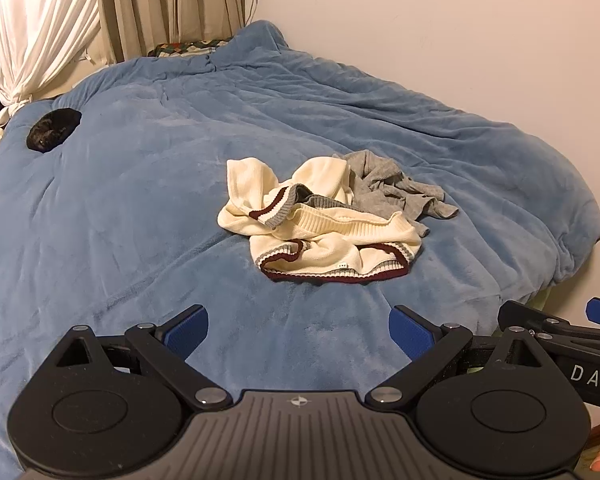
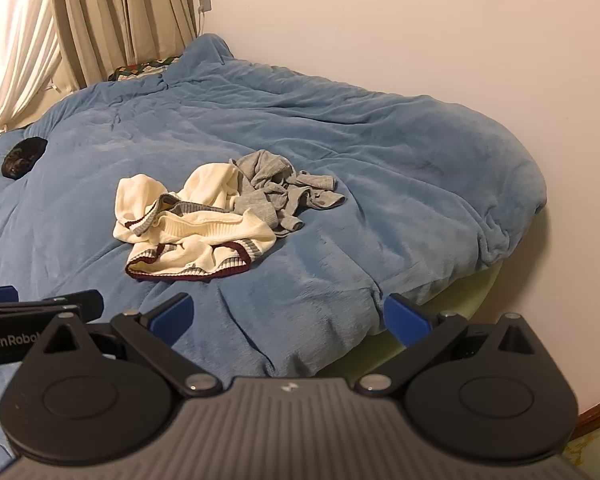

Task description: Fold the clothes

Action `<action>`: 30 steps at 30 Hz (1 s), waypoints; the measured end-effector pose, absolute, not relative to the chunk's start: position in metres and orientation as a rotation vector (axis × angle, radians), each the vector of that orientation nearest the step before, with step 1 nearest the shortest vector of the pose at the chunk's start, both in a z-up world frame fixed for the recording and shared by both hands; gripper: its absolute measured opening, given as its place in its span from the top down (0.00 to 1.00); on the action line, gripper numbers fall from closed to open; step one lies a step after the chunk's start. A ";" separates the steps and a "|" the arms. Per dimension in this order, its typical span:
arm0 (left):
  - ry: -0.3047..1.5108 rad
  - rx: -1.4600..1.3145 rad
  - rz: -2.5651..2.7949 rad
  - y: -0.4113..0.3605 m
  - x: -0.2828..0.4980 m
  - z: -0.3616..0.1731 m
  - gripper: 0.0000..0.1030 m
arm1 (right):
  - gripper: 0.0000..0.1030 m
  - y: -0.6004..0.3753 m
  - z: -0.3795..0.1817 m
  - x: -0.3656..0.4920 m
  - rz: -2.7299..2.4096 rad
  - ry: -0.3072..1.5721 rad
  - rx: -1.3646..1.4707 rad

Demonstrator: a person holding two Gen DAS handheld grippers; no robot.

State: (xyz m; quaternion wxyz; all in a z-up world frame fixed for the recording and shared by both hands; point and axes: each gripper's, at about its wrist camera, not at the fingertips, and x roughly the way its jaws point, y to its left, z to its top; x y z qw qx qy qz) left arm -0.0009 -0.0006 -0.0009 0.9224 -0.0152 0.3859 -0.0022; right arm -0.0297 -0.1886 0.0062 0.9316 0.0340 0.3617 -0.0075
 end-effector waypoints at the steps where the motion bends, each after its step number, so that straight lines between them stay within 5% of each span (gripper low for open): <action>1: 0.790 -0.029 -0.003 -0.001 -0.001 -0.001 0.05 | 0.01 -0.189 0.006 -0.029 -0.015 0.741 0.072; 30: 0.785 -0.028 0.007 0.005 -0.003 0.000 0.05 | 0.01 -0.187 0.007 -0.028 -0.017 0.743 0.077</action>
